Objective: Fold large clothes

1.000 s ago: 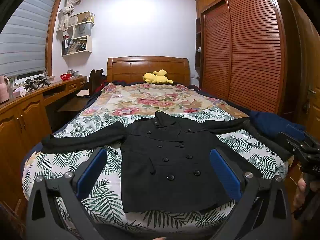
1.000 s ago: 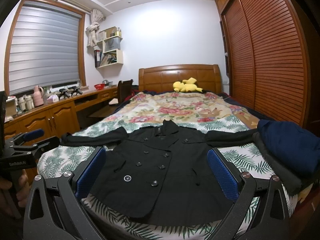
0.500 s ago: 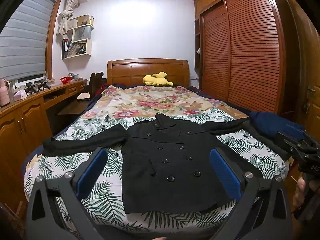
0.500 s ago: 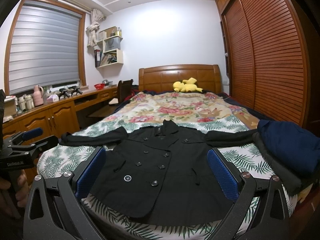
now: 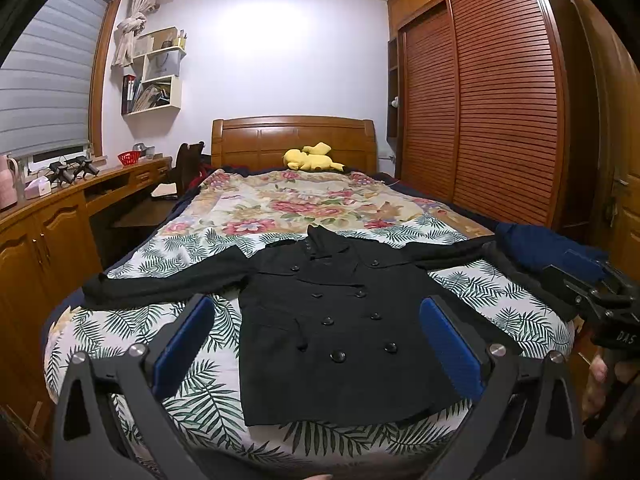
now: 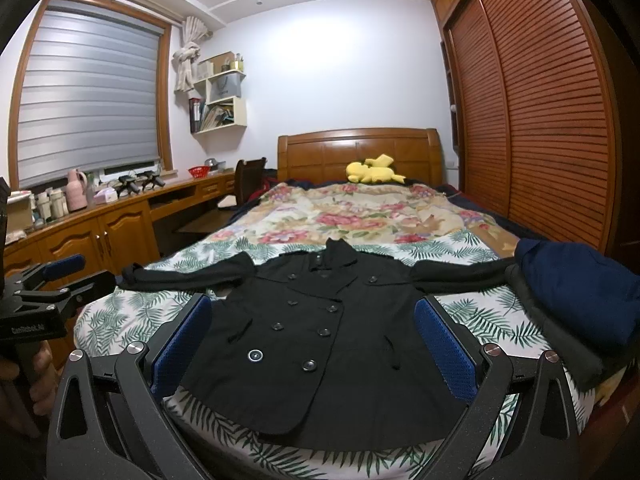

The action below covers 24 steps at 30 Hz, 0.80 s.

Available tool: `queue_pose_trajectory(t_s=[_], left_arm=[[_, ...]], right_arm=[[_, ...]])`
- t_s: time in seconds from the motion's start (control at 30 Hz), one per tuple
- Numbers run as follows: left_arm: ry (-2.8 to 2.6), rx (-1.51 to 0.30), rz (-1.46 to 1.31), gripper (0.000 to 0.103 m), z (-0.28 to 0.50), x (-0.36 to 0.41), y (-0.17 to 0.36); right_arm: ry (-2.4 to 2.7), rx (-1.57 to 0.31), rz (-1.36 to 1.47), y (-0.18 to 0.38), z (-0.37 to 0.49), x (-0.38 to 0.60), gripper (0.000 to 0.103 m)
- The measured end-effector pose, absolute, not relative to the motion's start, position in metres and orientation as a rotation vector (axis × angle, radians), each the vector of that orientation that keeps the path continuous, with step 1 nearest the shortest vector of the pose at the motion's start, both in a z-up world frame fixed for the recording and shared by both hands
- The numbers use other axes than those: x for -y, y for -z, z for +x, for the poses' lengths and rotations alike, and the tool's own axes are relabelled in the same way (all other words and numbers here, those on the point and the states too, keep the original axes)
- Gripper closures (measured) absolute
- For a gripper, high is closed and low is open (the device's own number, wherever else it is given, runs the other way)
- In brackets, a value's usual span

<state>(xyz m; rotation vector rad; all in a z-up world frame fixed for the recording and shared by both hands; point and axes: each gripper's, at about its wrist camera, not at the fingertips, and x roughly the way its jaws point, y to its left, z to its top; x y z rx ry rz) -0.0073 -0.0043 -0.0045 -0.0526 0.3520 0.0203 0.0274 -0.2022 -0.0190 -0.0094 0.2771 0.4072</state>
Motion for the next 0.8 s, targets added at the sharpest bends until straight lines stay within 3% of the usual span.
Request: queue_pose_trajectory(t_s=[0.8], left_arm=[[-0.019, -0.348, -0.053, 0.000, -0.0080, 0.0019, 0.0059]], right_arm=[[-0.408, -0.279, -0.009, 0.0186, 0.0281, 0.2021, 0.000]])
